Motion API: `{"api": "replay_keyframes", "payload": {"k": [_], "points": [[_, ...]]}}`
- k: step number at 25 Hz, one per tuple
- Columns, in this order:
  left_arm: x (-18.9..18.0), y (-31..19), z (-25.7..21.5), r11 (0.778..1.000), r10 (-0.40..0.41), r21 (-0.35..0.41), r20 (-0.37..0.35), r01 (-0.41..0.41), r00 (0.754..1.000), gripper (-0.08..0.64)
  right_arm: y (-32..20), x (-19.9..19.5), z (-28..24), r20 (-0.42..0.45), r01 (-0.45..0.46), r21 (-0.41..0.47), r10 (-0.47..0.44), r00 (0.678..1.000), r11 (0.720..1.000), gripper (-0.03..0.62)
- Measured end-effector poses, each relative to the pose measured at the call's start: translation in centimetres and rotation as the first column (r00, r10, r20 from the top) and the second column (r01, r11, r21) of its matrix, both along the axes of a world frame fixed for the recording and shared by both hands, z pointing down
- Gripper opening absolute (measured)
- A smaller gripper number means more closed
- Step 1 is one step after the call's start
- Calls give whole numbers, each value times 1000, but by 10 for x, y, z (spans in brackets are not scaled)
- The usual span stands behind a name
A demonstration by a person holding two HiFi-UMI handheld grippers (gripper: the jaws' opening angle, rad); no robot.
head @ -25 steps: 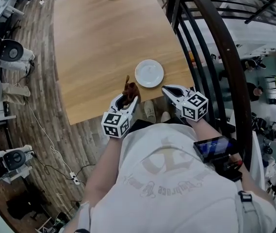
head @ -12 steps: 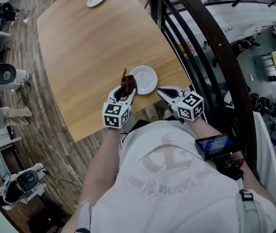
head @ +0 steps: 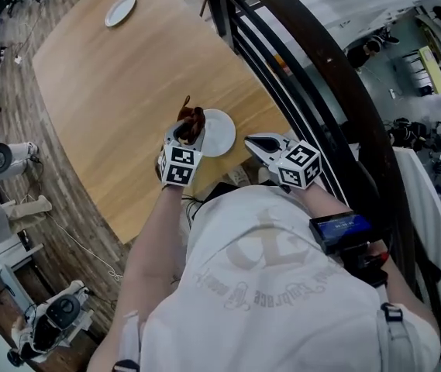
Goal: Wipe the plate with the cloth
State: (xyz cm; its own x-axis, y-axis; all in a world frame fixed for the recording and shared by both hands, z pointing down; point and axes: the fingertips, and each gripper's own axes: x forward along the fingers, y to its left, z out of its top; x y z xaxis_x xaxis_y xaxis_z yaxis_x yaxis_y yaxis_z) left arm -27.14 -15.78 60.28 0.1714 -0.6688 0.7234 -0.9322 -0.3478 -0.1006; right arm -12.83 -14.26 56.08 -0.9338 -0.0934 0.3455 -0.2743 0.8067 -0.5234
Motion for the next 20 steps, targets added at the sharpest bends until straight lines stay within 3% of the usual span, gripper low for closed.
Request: {"api": "replay_keyframes", "payload": {"k": [3, 8, 16, 20], "points": [[2, -23, 11, 998, 51, -29, 31, -50, 998, 169, -19, 11, 7, -11, -53, -11, 53, 999, 999, 14], [27, -57, 0, 993, 119, -18, 4, -119, 993, 169, -39, 29, 0, -20, -95, -29, 94, 995, 995, 14], [76, -74, 14, 968, 252, -16, -14, -252, 968, 169, -33, 38, 9, -37, -106, -42, 105, 994, 993, 14], [88, -65, 21, 954, 292, -67, 7, -291, 956, 169, -33, 40, 9, -30, -98, -37, 97, 995, 995, 14]]}}
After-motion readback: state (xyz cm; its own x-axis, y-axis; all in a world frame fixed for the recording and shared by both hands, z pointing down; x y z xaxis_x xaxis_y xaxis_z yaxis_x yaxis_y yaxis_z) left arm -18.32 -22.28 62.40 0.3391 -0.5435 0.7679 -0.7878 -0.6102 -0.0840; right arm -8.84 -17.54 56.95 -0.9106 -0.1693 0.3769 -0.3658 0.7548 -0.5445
